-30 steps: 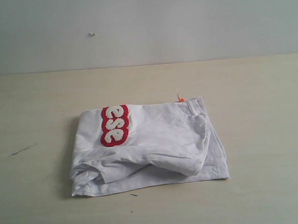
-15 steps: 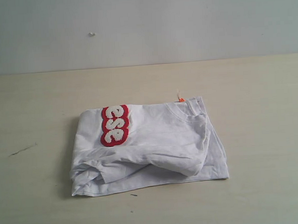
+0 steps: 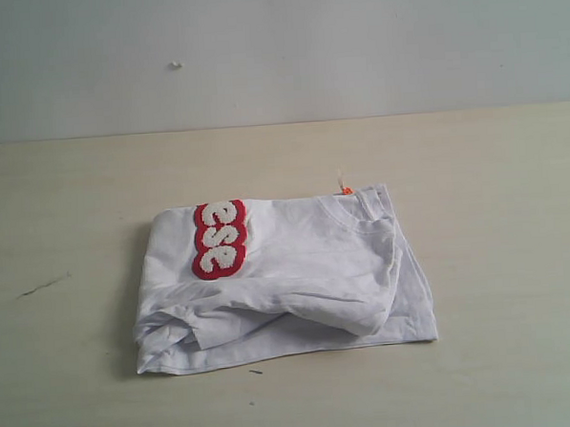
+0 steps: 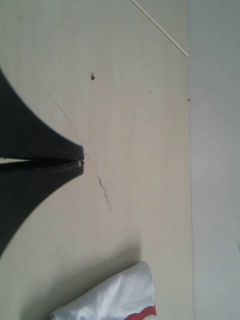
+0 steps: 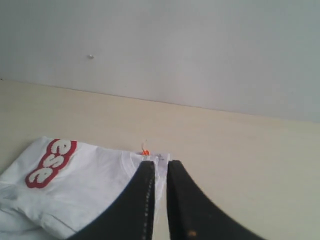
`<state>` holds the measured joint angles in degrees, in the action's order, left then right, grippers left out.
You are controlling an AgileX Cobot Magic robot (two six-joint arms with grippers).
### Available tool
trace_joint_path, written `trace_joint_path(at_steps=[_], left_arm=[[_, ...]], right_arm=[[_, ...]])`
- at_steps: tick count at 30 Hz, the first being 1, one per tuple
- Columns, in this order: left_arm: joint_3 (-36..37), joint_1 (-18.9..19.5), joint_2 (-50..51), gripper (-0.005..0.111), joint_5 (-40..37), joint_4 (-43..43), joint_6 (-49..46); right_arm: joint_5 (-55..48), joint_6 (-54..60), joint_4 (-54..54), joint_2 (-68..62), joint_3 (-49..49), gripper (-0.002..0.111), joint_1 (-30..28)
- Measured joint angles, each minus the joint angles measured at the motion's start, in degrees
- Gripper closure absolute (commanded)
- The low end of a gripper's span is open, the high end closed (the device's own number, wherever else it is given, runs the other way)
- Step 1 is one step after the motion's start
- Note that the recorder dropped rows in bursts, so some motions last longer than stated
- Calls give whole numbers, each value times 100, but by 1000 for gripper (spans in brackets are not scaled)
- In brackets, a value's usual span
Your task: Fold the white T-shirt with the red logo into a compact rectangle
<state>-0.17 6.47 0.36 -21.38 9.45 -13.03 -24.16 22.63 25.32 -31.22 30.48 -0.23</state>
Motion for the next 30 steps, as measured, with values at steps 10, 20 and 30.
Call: trace_joint_path(at_steps=[10, 20, 30], left_arm=[[0, 0, 0, 107, 0, 0, 0], [0, 0, 0, 107, 0, 0, 0], [0, 0, 0, 107, 0, 0, 0]], right_arm=[[0, -2100, -2136, 776, -453, 97, -430], [616, -2523, -2479, 1832, -1384, 97, -780], [724, -2544, -2488, 2062, -2015, 97, -819]])
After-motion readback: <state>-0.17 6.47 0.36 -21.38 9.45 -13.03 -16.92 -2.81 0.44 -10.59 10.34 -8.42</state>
